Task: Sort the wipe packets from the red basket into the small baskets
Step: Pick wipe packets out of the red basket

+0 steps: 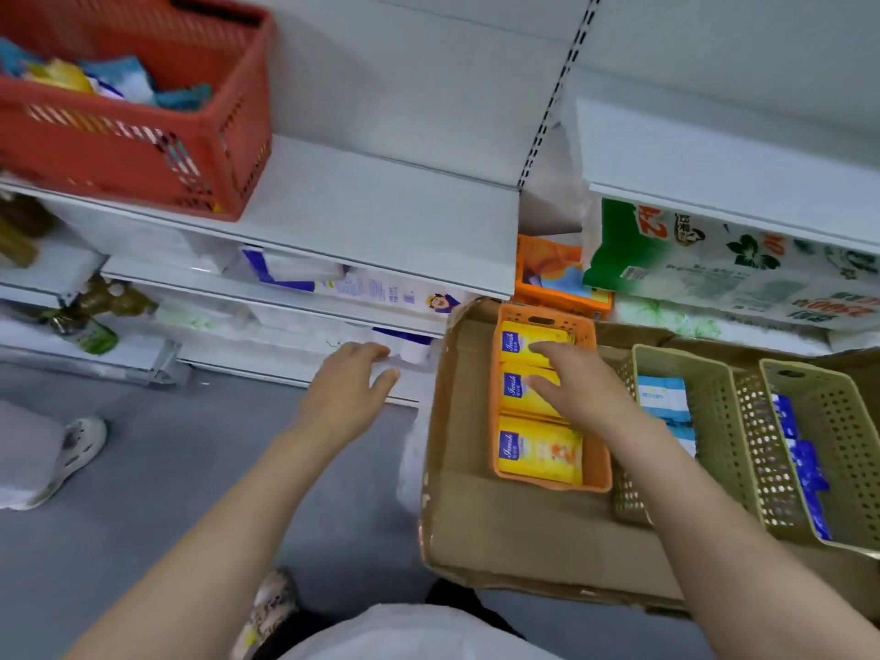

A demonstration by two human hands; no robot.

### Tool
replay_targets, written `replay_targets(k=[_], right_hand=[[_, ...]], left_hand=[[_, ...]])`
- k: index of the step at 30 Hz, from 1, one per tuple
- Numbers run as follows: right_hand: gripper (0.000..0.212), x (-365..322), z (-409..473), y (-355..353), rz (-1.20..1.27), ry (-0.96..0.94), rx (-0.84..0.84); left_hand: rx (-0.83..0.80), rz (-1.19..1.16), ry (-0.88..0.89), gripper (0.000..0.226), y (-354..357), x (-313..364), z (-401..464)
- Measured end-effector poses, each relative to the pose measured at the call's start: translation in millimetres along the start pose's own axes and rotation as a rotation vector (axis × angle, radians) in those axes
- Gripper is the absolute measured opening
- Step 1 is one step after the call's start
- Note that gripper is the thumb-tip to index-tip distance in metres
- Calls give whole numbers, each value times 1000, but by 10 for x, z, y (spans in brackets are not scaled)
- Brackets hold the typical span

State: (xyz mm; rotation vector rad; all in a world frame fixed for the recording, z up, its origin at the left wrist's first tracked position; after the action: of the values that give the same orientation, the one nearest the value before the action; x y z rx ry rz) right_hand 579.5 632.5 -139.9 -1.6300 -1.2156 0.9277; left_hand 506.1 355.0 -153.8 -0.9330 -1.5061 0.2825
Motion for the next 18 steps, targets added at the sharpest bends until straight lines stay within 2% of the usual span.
replay_targets(k=[7,12,18], right_hand=[[37,-1440,-415,-800,154,-46,467],[40,-2519,-491,-1099,236,-121,561],[46,-3437,-18,-1310,238,-220,570]], left_hand=[[274,291,273,36,-1929,-553,-320],[346,395,353,38,-2944,-951,-320],[396,307,351,46,-3561,-1311,6]])
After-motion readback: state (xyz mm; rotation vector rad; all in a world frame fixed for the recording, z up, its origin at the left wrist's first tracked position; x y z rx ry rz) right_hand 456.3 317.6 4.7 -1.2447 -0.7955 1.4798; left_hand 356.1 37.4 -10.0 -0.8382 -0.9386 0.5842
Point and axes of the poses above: each hand's wrist, its own z-axis towards the middle knuckle, its own y-axis out of the palm, x = y × z, the point moved 6 cm from there along z, towards the middle knuckle, and after that the axes turned 9 degrees about -z, right-handed, at the moved point
